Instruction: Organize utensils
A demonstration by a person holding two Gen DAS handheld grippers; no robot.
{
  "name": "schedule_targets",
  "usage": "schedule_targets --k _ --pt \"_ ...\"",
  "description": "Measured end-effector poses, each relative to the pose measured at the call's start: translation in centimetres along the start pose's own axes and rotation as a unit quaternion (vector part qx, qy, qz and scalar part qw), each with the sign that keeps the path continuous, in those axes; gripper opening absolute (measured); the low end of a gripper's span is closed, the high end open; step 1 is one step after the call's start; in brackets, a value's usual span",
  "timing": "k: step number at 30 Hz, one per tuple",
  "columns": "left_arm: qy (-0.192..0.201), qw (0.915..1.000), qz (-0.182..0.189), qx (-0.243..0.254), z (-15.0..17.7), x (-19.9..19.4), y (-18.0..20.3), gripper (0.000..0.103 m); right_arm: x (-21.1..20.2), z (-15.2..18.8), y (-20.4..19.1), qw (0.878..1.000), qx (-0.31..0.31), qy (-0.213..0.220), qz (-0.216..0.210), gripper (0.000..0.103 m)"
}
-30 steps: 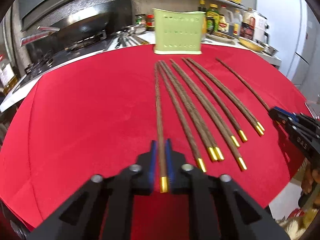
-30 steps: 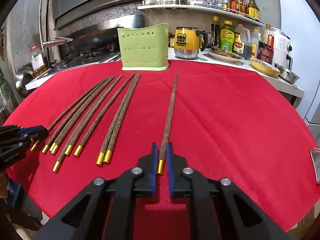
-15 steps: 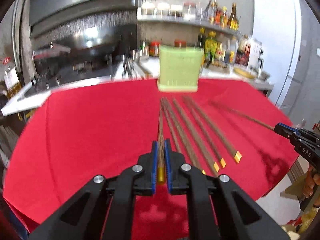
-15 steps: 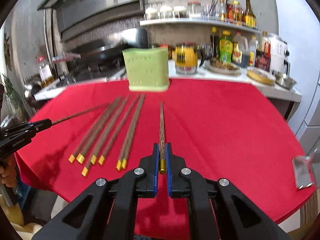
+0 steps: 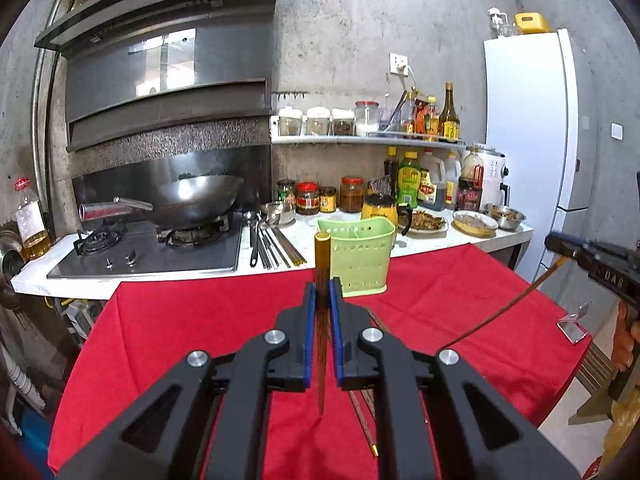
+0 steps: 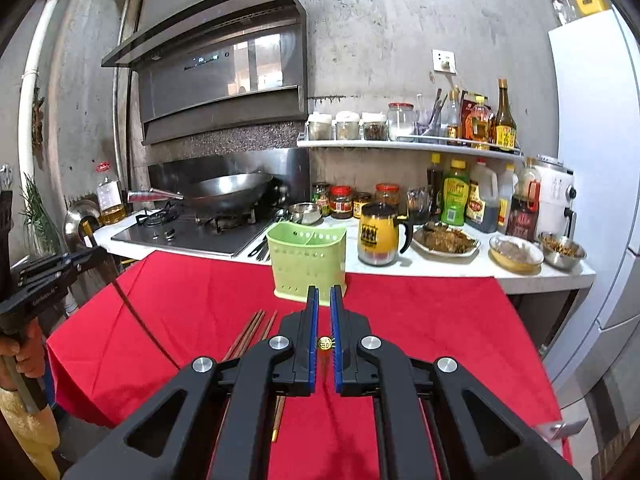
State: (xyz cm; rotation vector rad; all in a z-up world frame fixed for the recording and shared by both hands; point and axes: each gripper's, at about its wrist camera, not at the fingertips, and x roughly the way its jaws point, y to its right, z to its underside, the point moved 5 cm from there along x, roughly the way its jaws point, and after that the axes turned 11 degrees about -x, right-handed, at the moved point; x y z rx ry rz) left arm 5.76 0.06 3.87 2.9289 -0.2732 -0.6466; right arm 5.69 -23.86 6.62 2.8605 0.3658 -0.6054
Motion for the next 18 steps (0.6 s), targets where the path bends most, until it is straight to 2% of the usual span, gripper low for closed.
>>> schedule_targets --k 3,8,12,15,17,18 --pt "-0.014 0.9999 0.001 -0.005 0.5 0.7 -0.4 0.007 0.3 -0.5 0.1 1.000 0.000 -0.001 -0.002 0.006" --pt "-0.014 0.9999 -0.002 -0.007 0.5 1.0 -0.7 0.007 0.6 -1.9 0.4 1.000 -0.010 0.003 0.007 0.003" --pt "-0.012 0.9999 -0.006 -0.010 0.4 1.1 -0.9 0.007 2.1 -2.1 0.2 1.000 -0.016 -0.009 0.003 0.003" --pt "-0.010 0.9998 -0.010 -0.012 0.3 1.2 -1.1 0.007 5.1 -0.7 0.6 0.998 -0.024 -0.051 0.017 0.003" --pt "-0.008 0.9999 -0.006 -0.013 0.4 1.0 -1.0 0.007 6.5 1.3 0.5 0.996 -0.017 -0.088 -0.004 0.006" --pt "-0.005 0.9999 -0.006 -0.009 0.5 0.9 -0.9 0.007 7.5 3.3 0.2 0.991 -0.019 -0.126 -0.025 0.009"
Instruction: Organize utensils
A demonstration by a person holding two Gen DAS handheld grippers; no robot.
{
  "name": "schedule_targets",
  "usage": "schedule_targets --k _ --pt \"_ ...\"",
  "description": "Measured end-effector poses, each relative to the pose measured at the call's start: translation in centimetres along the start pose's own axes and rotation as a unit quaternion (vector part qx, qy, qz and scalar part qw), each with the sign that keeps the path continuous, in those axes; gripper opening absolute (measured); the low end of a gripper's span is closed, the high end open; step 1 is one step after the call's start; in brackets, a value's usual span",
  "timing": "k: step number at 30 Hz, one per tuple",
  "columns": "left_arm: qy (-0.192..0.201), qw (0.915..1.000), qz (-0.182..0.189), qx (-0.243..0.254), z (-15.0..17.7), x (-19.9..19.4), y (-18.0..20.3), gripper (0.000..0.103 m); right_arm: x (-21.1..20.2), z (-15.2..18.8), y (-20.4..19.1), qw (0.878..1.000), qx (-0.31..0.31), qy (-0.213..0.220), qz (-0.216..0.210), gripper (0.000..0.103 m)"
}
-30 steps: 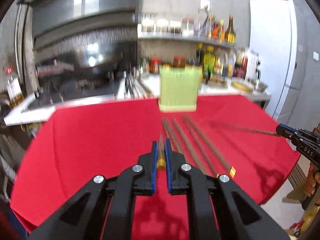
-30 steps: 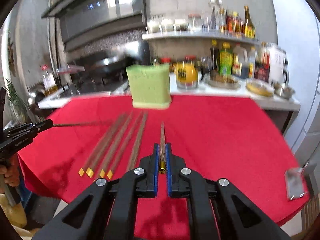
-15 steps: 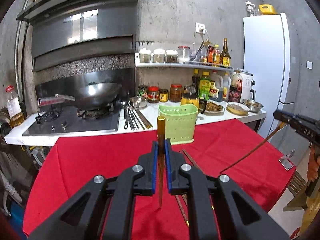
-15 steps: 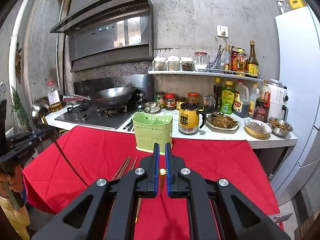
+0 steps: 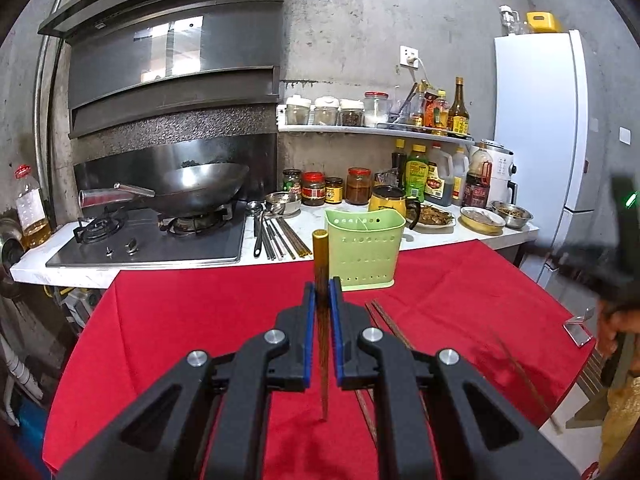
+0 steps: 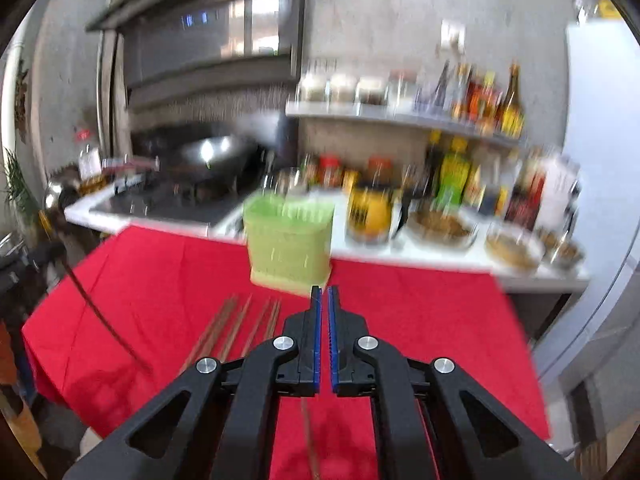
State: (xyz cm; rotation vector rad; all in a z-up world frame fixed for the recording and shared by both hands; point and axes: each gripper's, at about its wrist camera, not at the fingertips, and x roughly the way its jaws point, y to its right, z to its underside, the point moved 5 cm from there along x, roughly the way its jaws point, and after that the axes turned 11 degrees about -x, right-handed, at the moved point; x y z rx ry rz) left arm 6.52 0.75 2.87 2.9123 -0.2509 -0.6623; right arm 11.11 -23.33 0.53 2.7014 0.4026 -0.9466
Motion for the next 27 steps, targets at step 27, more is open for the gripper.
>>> schedule_targets --k 27 --pt "-0.015 0.9998 -0.003 -0.010 2.6 0.4 -0.9 0.007 8.2 11.0 -1.8 0.988 0.049 -0.141 -0.033 0.005"
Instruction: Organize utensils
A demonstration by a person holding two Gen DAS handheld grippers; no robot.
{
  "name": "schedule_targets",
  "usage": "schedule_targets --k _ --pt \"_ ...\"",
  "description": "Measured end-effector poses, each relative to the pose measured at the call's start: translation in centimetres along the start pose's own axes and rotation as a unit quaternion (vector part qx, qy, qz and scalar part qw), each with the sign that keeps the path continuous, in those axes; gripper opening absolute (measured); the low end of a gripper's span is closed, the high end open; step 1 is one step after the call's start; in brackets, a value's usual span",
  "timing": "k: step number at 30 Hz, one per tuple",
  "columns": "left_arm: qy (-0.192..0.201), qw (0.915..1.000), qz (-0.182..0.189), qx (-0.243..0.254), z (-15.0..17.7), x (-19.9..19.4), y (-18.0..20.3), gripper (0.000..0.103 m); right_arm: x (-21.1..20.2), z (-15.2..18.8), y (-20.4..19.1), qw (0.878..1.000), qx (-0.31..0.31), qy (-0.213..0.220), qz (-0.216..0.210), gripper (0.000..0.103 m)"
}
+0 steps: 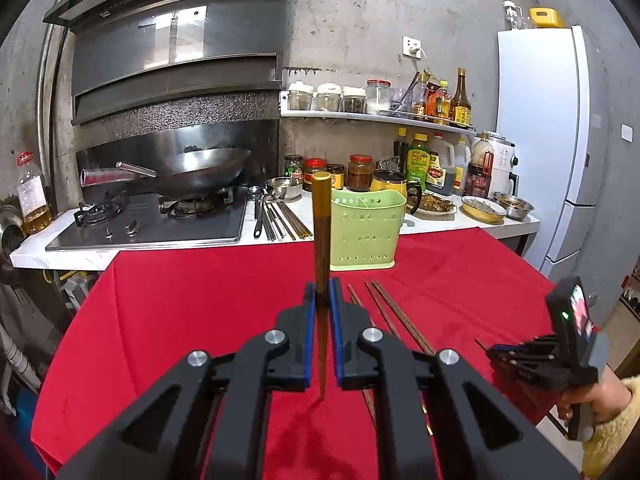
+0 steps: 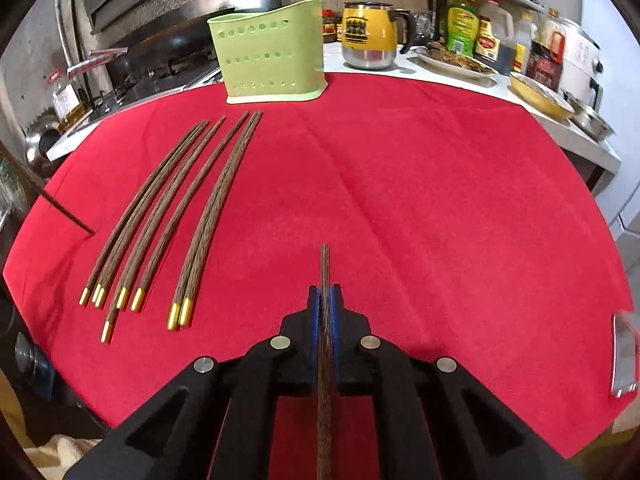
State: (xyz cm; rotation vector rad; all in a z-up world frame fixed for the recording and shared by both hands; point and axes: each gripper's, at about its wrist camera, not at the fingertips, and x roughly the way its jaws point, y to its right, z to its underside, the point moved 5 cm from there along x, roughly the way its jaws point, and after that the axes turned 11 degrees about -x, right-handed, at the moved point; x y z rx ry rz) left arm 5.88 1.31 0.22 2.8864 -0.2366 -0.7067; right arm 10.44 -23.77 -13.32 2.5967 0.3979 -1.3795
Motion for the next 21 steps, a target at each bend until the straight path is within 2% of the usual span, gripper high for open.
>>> schedule_targets --k 6,10,12,16,19,21 --pt "0.002 1.0000 0.003 -0.002 0.0 0.1 -0.3 0.007 3.2 -7.6 0.6 1.000 -0.005 0.013 -0.005 0.005" --pt "0.003 1.0000 0.002 -0.005 -0.2 0.3 -0.3 0.007 6.9 -11.8 1.0 1.000 -0.008 -0.008 0.000 0.006" --pt "0.003 1.0000 0.000 -0.005 -0.2 0.3 -0.2 0.007 7.8 -12.8 1.2 1.000 -0.006 -0.013 0.007 0.009" --pt "0.005 1.0000 -0.001 0.002 -0.1 0.3 0.2 0.007 6.0 -11.9 1.4 1.000 0.001 0.004 0.003 0.022" --pt "0.005 1.0000 0.000 0.001 0.0 0.3 0.2 0.007 3.2 -9.2 1.0 1.000 -0.003 0.020 -0.001 0.033" --pt "0.006 1.0000 0.000 -0.001 0.1 0.1 0.1 0.007 1.5 -6.8 0.6 1.000 -0.006 0.028 -0.006 0.035"
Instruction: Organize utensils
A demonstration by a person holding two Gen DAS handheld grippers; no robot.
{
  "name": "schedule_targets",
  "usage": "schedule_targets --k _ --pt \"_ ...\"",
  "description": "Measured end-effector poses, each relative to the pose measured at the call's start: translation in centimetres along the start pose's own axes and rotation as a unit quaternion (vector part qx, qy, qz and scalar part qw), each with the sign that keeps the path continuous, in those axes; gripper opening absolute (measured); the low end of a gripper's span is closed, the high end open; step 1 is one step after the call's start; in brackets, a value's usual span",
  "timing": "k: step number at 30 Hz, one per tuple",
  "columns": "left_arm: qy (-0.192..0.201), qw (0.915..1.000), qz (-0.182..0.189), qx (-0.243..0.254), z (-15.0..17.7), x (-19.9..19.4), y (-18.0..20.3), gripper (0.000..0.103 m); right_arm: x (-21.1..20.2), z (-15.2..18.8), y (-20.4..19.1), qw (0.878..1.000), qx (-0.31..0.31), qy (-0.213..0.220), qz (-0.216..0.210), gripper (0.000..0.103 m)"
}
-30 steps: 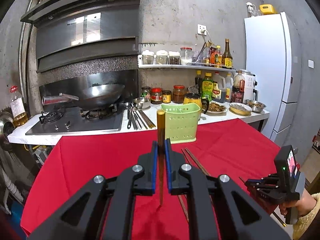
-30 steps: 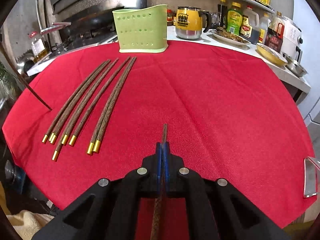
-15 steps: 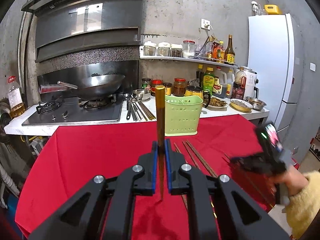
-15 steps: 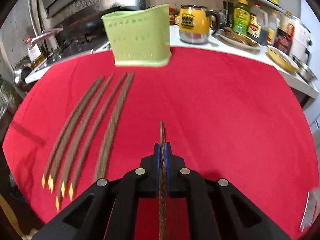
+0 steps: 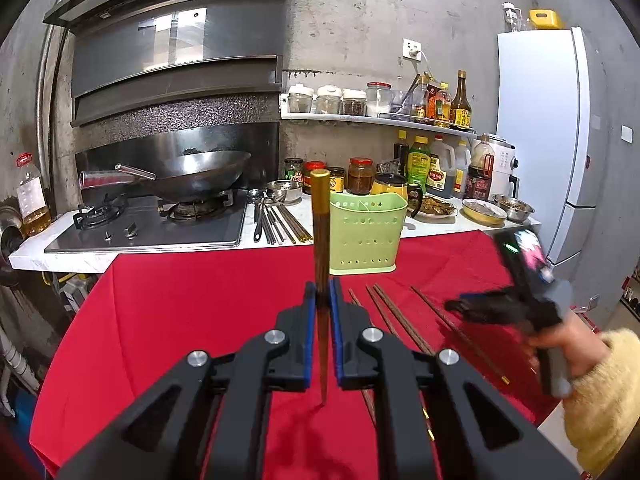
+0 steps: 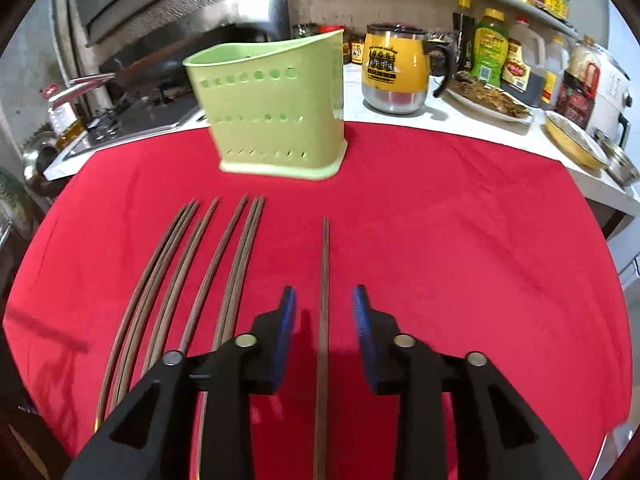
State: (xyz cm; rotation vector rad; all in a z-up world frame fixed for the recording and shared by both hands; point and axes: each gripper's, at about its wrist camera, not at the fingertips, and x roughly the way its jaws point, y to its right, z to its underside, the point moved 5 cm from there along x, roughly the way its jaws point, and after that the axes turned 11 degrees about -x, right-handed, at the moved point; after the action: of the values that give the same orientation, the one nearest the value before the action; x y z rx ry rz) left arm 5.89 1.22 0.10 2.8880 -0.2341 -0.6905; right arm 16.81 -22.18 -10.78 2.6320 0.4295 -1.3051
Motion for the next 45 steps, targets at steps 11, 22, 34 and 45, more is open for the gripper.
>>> schedule_targets --k 11,22,34,45 --pt "-0.001 1.0000 -0.006 -0.004 0.3 -0.6 0.1 0.007 -4.2 8.5 -2.3 1.000 -0.008 0.017 0.017 0.030" --pt "0.000 0.9999 -0.009 -0.004 0.3 -0.5 0.2 0.007 -5.4 11.7 -3.3 0.999 -0.014 0.030 0.031 0.013" --pt "0.001 1.0000 -0.009 -0.003 0.5 -0.6 0.4 0.007 -15.0 5.2 -1.9 0.986 0.002 0.164 0.037 0.007" --pt "0.004 1.0000 -0.005 0.003 0.6 -0.6 0.6 0.007 -20.6 -4.3 -0.9 0.967 -0.032 0.247 0.062 0.007"
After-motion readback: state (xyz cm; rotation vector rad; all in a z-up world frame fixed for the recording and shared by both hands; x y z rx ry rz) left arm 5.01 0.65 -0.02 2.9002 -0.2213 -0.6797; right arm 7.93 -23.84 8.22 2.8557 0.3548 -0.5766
